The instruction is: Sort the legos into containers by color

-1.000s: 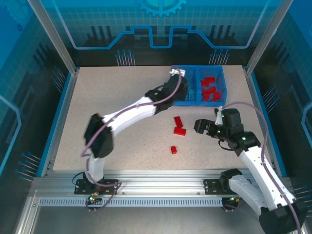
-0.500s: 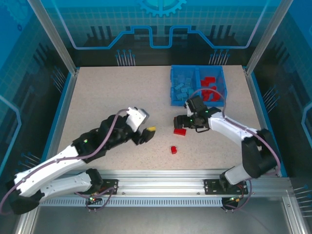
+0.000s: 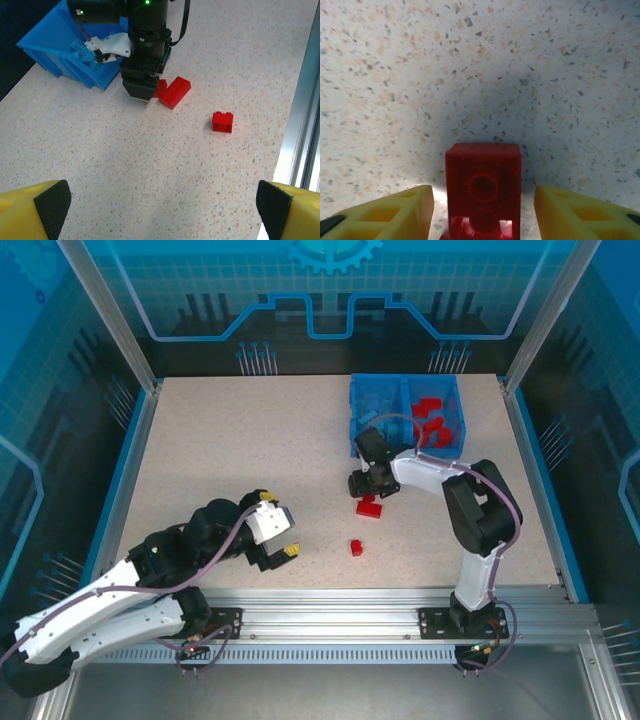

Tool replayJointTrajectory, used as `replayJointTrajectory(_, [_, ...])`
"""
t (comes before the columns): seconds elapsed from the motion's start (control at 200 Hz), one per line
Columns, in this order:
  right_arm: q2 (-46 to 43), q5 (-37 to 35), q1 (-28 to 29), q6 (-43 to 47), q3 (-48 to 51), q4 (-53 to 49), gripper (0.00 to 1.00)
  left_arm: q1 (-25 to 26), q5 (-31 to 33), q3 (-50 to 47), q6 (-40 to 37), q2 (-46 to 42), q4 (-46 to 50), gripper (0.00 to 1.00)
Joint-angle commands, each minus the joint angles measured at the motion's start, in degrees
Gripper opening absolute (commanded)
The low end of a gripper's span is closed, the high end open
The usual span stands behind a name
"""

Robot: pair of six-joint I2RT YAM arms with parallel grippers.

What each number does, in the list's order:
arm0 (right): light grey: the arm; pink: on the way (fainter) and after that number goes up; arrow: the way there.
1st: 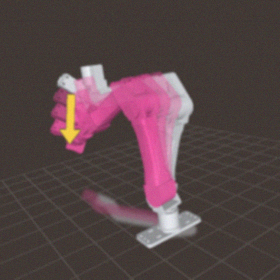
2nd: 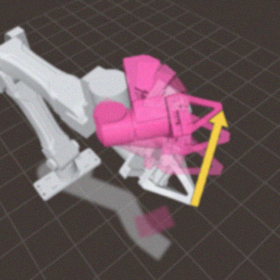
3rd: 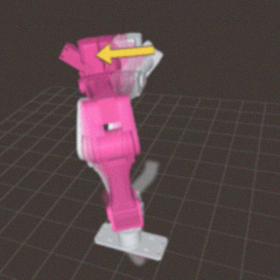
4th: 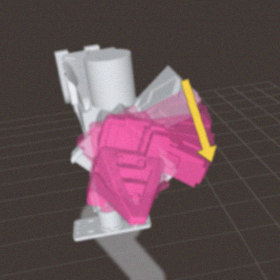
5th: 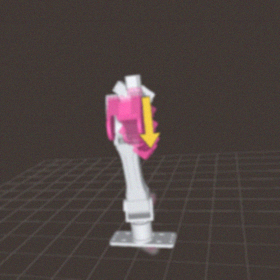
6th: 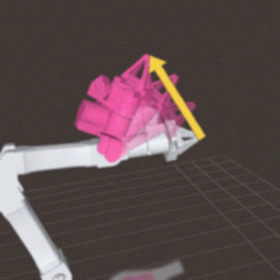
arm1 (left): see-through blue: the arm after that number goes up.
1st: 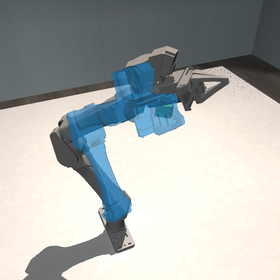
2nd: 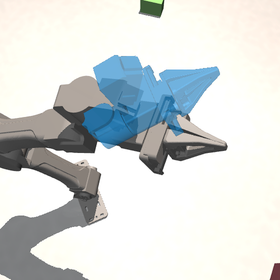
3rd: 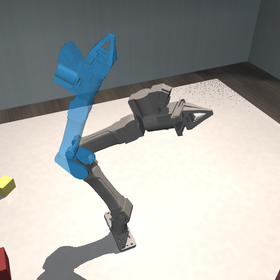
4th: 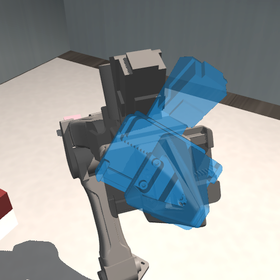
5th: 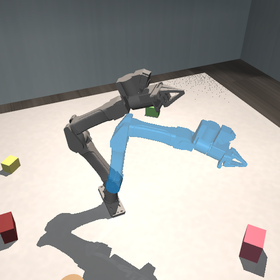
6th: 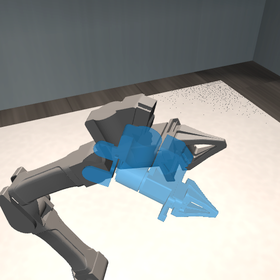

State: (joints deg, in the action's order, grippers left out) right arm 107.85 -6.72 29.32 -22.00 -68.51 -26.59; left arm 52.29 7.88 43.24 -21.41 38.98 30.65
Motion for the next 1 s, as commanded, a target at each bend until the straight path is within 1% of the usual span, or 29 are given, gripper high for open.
replayJointTrajectory(0.0, [2.02,-3.87,1.39,0.66,-2.01,-3.56,0.50,0.00,0.54,-0.03,-2.41,-0.26,-1.51,0.99])
replayJointTrajectory(0.08, [3.04,-5.30,1.53,0.30,-2.42,-4.61,0.45,0.00,0.34,0.00,-2.74,-0.38,-1.45,0.99])
replayJointTrajectory(0.21, [1.54,-5.61,1.52,0.09,-0.98,-3.39,0.33,0.00,-0.44,0.89,-4.14,-0.22,-0.19,0.99])
replayJointTrajectory(0.37, [-2.94,-3.14,1.56,-0.62,0.43,-2.55,0.27,0.00,-3.46,3.58,-5.93,0.75,0.20,0.99])
replayJointTrajectory(0.45, [-6.79,-2.22,1.55,-1.48,1.25,-2.84,0.26,0.00,-4.74,4.76,-7.23,1.71,-0.36,0.99])
replayJointTrajectory(0.52, [-11.70,-2.80,1.61,-1.97,2.25,-3.17,0.25,0.00,-5.15,5.56,-8.71,2.84,-0.98,0.99])
replayJointTrajectory(0.61, [-18.76,-5.45,1.49,-2.08,3.27,-4.41,0.25,0.00,-4.61,6.06,-11.06,4.19,-2.09,0.99])
replayJointTrajectory(0.7, [-25.92,-7.74,0.03,-2.32,3.64,-5.60,0.25,0.00,-3.26,5.66,-12.06,5.12,-3.63,0.99])
replayJointTrajectory(0.775, [-31.10,-8.56,-2.98,-2.49,3.73,-6.02,0.25,-0.06,-2.44,4.23,-12.08,5.14,-5.12,0.99])
replayJointTrajectory(0.86, [-34.87,-6.57,-9.69,-2.14,3.39,-5.60,0.25,-0.09,-2.43,2.20,-11.74,4.71,-5.78,0.99])
replayJointTrajectory(0.945, [-34.75,-2.45,-18.29,-2.19,1.24,-6.02,0.25,-0.17,-1.97,1.24,-10.86,4.40,-5.13,0.99])
replayJointTrajectory(0.995, [-33.10,-1.49,-21.97,-1.50,-0.33,-5.93,0.25,-0.17,-1.53,0.80,-10.50,4.06,-4.91,0.99])
